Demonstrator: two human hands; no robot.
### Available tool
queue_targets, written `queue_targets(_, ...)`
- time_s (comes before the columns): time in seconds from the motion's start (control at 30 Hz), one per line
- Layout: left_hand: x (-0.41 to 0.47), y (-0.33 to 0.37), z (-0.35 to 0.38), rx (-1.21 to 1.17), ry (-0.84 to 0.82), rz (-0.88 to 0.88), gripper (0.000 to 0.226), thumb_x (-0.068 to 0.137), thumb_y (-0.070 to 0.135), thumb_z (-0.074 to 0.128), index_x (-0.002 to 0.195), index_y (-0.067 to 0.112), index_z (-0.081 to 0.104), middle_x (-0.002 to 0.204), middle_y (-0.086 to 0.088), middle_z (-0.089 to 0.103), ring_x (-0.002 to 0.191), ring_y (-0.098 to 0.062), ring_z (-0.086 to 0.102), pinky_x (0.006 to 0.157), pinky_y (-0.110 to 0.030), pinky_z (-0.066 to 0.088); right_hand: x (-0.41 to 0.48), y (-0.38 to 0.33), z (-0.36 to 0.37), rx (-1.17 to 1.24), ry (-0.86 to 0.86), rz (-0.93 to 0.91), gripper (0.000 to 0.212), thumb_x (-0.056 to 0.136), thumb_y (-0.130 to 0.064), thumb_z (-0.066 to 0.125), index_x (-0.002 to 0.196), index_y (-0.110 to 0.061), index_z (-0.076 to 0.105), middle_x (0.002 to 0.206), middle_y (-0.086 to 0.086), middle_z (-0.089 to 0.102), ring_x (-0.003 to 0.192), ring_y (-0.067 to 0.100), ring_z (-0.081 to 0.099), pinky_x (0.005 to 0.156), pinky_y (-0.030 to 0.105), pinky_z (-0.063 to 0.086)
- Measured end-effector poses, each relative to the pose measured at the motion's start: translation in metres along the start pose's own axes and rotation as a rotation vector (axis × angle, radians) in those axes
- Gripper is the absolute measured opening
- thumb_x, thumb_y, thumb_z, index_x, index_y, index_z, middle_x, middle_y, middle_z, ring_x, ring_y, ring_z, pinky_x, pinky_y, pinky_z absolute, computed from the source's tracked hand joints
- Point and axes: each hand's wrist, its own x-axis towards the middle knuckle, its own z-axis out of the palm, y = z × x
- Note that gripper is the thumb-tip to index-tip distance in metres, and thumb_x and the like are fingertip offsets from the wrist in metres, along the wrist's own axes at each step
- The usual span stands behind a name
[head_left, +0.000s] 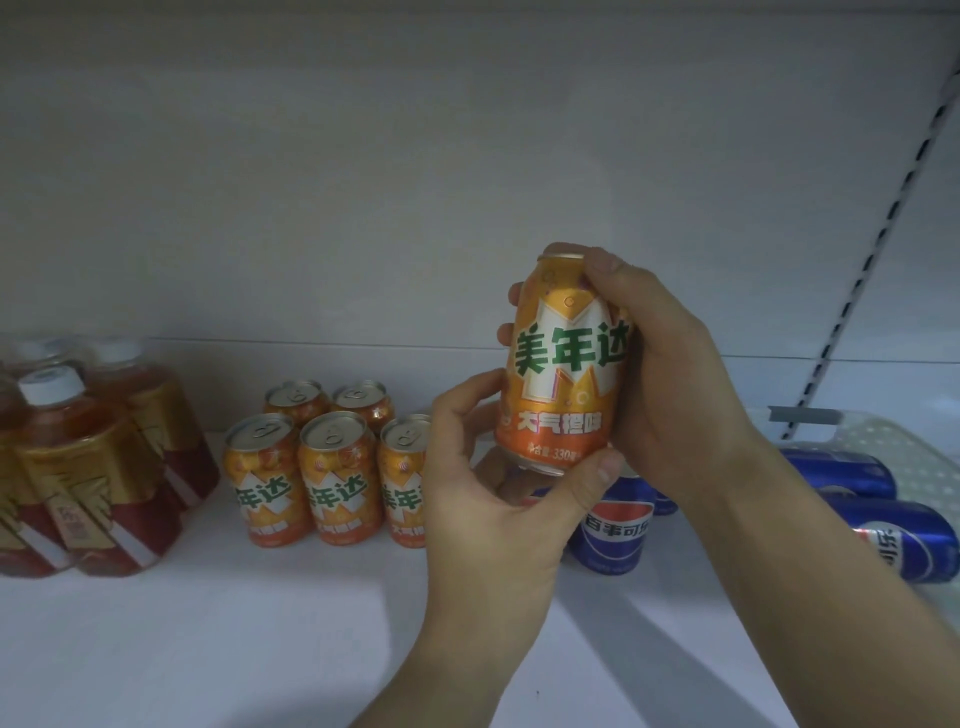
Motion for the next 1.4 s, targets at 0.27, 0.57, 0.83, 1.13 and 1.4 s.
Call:
queue_targets(0.27,0.006,0.005,-0.011,-0.316,-0.238,-0.297,0.069,0.076,0.045,0.081,0.133,0.011,0.059,0.128,-0.022,0.066,0.114,-0.044,0.066,0.082,-0.04,0.061,-0.002,-0.008,-0.002,0.035,0.005,-0.017,0.049,0.084,-0.041,0.065,0.12,-0.009,0.069,0.103,0.015,0.074,0.088,0.031,0.075,0.072,0.039,0.063)
queue_targets(0.57,0.003,0.001,-0.007,0.032,-0.079,-0.013,0.052,0.074,0.024,0.083,0.12,0.023,0.058,0.113,0.006,0.072,0.101,-0.017,0.074,0.078,-0.025,0.059,0.0,-0.005,-0.005,-0.016,0.045,-0.039,0.041,0.086,-0.04,0.065,0.117,-0.014,0.071,0.113,0.014,0.075,0.101,0.036,0.073,0.083,0.046,0.062)
queue_targets(0.83,0.005,0.003,-0.012,-0.16,-0.151,-0.178,0.065,0.067,0.054,0.085,0.12,0.022,0.065,0.118,-0.009,0.073,0.105,-0.032,0.072,0.075,-0.029,0.059,-0.003,-0.008,-0.002,0.053,-0.004,-0.01,0.048,0.086,-0.039,0.057,0.123,-0.008,0.065,0.103,0.014,0.073,0.091,0.03,0.072,0.074,0.041,0.061)
queue_targets(1.13,0.001,0.002,-0.004,0.058,-0.007,0.021,0.055,0.07,0.018,0.086,0.118,0.021,0.06,0.109,0.006,0.072,0.094,-0.013,0.075,0.072,-0.02,0.058,0.002,0.0,-0.001,0.032,0.033,-0.002,0.047,0.092,-0.041,0.064,0.127,-0.01,0.065,0.117,0.014,0.072,0.114,0.043,0.068,0.093,0.051,0.059)
queue_targets(1.4,0.006,0.006,-0.01,-0.257,-0.167,-0.21,0.074,0.068,0.055,0.084,0.127,0.016,0.062,0.122,-0.015,0.07,0.106,-0.036,0.071,0.074,-0.032,0.06,0.0,-0.008,-0.003,-0.054,0.063,-0.078,0.046,0.087,-0.036,0.062,0.126,-0.011,0.065,0.119,0.014,0.073,0.103,0.04,0.073,0.079,0.046,0.062)
